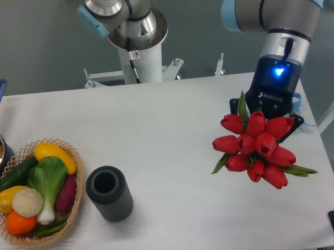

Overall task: Insert the flowers into the vase
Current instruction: 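Hold the red tulip bunch in the gripper and begin lifting it, then carry the tulips over the black vase, stems pointing down, then lower the tulip stems into the black vase opening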

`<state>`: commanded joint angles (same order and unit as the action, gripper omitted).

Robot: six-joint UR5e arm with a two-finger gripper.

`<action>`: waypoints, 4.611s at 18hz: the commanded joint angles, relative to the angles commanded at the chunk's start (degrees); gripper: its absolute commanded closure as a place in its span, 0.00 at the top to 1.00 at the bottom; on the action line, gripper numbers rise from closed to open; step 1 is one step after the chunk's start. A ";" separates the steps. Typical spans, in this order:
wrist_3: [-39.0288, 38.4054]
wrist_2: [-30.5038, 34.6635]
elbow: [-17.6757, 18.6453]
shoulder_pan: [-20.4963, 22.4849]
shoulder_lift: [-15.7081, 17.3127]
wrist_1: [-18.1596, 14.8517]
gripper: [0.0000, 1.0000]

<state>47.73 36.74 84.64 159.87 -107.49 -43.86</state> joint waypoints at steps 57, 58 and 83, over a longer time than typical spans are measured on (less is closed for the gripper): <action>11.25 -43.42 7.03 -17.31 -6.06 5.54 0.22; 11.25 -43.42 6.94 -17.31 -6.24 5.62 0.22; 19.77 -39.82 14.85 -17.49 -11.69 5.45 0.22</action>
<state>67.50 -3.08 99.49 142.38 -119.18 -38.41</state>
